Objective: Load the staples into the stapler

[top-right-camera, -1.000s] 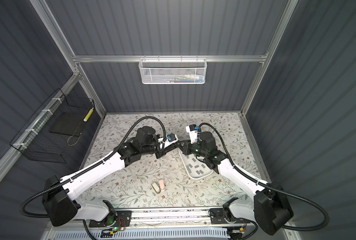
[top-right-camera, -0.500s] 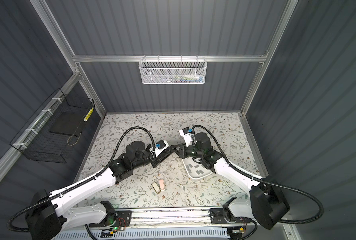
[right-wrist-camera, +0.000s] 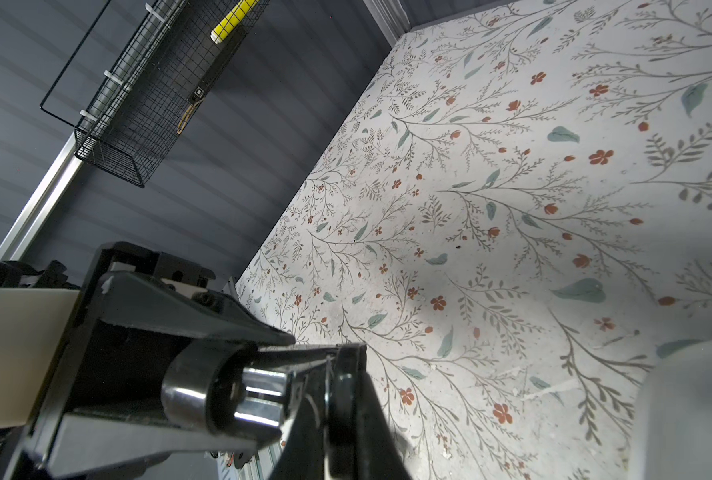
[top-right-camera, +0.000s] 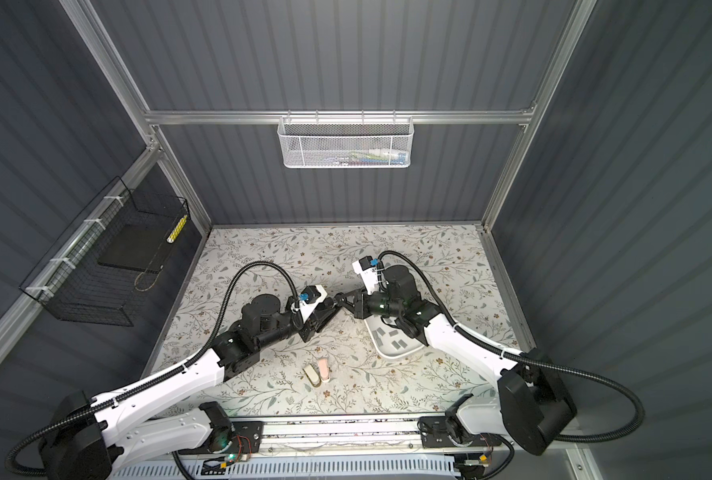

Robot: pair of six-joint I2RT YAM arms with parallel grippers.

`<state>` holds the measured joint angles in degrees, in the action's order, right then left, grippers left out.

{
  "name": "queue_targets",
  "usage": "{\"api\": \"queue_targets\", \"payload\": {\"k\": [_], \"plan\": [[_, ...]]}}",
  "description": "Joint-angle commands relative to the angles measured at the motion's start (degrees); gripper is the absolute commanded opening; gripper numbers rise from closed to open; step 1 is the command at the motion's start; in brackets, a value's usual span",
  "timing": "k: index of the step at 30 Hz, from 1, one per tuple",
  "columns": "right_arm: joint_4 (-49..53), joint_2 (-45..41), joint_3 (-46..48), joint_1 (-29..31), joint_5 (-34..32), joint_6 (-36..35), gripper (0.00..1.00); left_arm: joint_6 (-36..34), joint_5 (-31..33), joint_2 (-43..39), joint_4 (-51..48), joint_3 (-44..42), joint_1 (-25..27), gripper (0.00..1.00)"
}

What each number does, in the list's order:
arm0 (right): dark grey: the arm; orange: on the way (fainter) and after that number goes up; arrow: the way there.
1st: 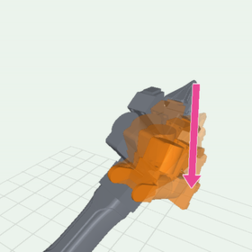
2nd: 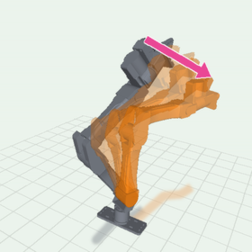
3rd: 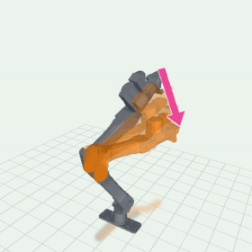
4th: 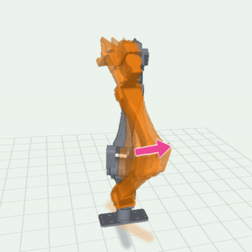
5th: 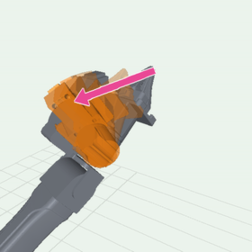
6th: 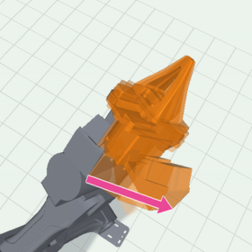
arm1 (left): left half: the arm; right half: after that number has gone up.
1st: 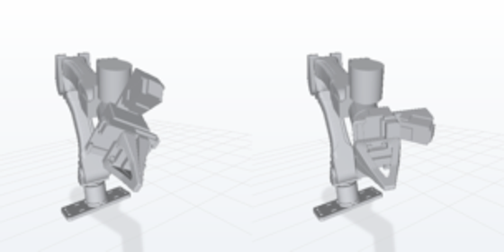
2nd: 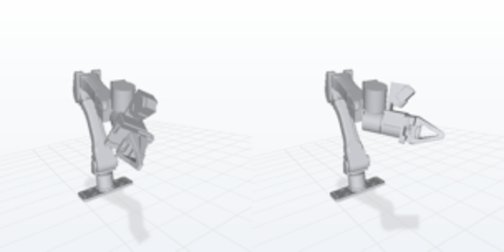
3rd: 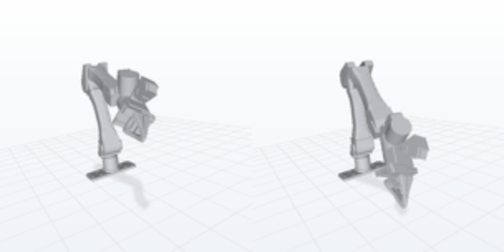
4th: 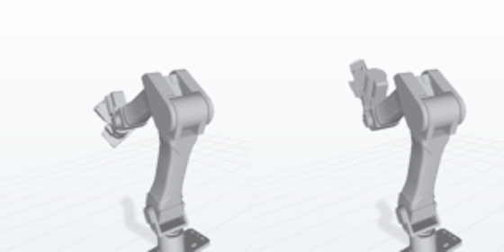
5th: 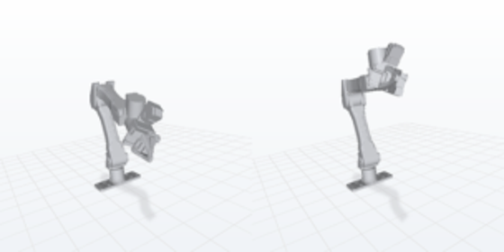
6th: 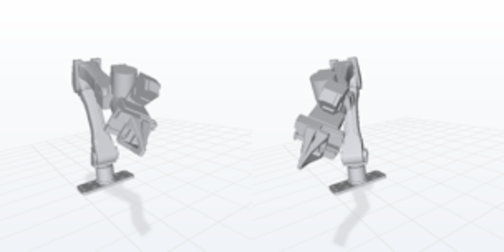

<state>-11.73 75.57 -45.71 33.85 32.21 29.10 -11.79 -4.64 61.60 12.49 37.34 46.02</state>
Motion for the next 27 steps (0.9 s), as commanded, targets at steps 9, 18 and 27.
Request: {"api": "queue_targets", "payload": {"k": [9,18,27], "plan": [[9.2,1.4,-0.1,-5.3,-25.2,1.7,0.00,1.5,-8.4,-10.3,7.0,-2.2,-2.9,0.00],[8.8,0.1,-0.8,-5.6,-21.1,0.6,0.18,-3.8,-13.8,-7.5,0.8,1.0,-2.8,0.00],[7.5,-7.4,0.2,-5.5,-17.4,-3.7,0.52,-7.3,-20.2,0.7,-8.0,7.3,-2.8,0.00]]}}
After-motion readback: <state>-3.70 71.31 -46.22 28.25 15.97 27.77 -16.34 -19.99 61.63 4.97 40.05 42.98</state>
